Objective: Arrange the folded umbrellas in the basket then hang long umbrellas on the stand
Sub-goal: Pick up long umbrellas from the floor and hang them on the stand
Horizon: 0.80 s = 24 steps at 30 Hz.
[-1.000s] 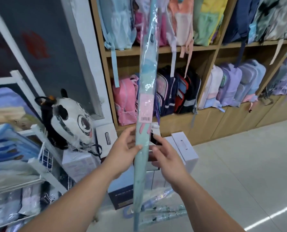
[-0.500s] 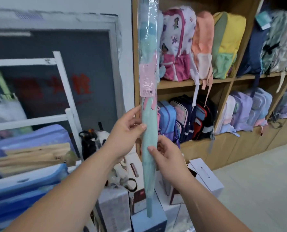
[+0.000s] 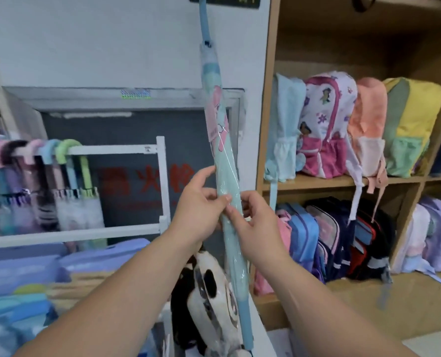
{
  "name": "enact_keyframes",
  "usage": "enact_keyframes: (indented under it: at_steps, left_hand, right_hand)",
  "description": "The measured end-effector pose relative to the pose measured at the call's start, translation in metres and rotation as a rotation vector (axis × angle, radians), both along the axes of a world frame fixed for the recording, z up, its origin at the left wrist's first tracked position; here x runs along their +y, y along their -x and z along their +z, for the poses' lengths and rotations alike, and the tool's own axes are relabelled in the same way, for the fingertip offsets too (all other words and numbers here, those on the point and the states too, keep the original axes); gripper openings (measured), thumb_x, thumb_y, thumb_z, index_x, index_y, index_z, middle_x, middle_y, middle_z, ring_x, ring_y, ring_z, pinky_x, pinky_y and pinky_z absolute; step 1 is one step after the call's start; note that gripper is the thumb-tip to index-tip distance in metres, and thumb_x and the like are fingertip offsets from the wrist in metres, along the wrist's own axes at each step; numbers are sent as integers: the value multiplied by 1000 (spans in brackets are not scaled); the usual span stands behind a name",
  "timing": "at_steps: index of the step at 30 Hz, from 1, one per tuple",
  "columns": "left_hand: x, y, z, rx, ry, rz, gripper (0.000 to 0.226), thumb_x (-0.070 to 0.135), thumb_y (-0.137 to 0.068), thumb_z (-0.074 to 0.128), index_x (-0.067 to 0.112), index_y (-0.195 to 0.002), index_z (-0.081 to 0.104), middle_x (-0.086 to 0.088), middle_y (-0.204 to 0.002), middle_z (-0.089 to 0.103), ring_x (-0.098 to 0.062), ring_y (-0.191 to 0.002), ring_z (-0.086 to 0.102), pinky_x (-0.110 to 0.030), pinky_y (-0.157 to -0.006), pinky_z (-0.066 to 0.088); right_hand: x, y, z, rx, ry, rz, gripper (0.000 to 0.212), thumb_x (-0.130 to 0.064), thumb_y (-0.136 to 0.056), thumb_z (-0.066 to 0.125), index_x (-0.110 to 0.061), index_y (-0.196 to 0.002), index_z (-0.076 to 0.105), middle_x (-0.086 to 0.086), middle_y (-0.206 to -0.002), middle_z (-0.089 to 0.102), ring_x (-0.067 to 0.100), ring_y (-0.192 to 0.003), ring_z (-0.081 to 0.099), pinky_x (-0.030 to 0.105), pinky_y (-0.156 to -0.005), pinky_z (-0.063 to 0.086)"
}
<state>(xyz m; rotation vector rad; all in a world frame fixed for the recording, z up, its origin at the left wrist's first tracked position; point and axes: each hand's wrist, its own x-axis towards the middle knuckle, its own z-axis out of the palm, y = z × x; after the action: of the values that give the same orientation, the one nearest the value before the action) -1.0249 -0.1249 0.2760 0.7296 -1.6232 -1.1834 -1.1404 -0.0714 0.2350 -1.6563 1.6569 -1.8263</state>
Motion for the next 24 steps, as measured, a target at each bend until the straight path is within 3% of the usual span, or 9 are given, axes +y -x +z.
enact_keyframes:
  at_steps: [3, 6, 8, 10, 13, 16, 18, 24]
  left_hand:
    - [-14, 0, 9, -13, 38, 30, 59, 0, -92, 62, 39, -135, 49, -4, -87, 76, -23, -73, 71, -43, -67, 59]
    - [-27, 1, 21, -12, 80, 60, 59, -1, -93, 61, 41, -132, 50, -3, -90, 76, -22, -79, 72, -45, -70, 60]
    - [-39, 1, 32, 6, 110, 69, 58, -2, -94, 59, 41, -133, 50, -4, -92, 76, -24, -84, 74, -43, -68, 62]
    - [-53, 4, 45, 22, 139, 81, 58, -2, -95, 59, 40, -134, 49, -5, -93, 76, -25, -84, 75, -39, -64, 59]
    - [-70, 11, 62, 21, 196, 114, 59, -1, -96, 59, 43, -133, 49, -5, -96, 77, -28, -87, 75, -46, -68, 61]
    - [-86, 16, 74, 27, 246, 151, 59, -1, -96, 58, 46, -130, 49, -7, -97, 77, -29, -91, 75, -58, -81, 59]
    - [-96, 17, 82, 26, 265, 180, 59, 0, -96, 59, 44, -133, 48, -6, -98, 77, -28, -93, 75, -58, -85, 58]
    - [-122, 18, 120, 40, 288, 195, 60, -2, -96, 58, 37, -140, 44, -15, -101, 75, -30, -92, 74, -51, -73, 62]
  right_hand:
    - [-18, 1, 7, -22, 45, 79, 9, -25, -95, 69, -29, -95, 60, -25, -87, 66, -3, -75, 62, 13, -63, 47]
    - [-33, 8, 18, -49, 74, 180, 9, -22, -96, 67, -26, -103, 62, -23, -91, 68, -3, -79, 63, 10, -66, 47]
    - [-44, 19, 28, -60, 54, 299, 17, -20, -99, 61, -27, -115, 63, -17, -98, 71, 0, -87, 67, 15, -72, 51]
    - [-56, 32, 39, -65, 0, 432, 31, -18, -103, 54, -32, -130, 57, -5, -103, 74, 10, -97, 70, 29, -81, 58]
    - [-78, 46, 59, -47, -29, 523, 48, -16, -103, 53, -40, -143, 45, 2, -102, 75, 17, -100, 72, 44, -89, 60]
    - [-102, 54, 79, -24, -1, 565, 59, -12, -101, 56, -47, -146, 39, 1, -104, 73, 16, -99, 72, 45, -87, 60]
    - [-116, 57, 91, -9, 2, 611, 63, -10, -100, 57, -50, -146, 39, 1, -107, 70, 17, -100, 72, 45, -84, 62]
    - [-159, 55, 127, 85, 76, 548, 69, -11, -97, 62, -51, -147, 35, 3, -107, 66, 18, -91, 72, 46, -76, 63]
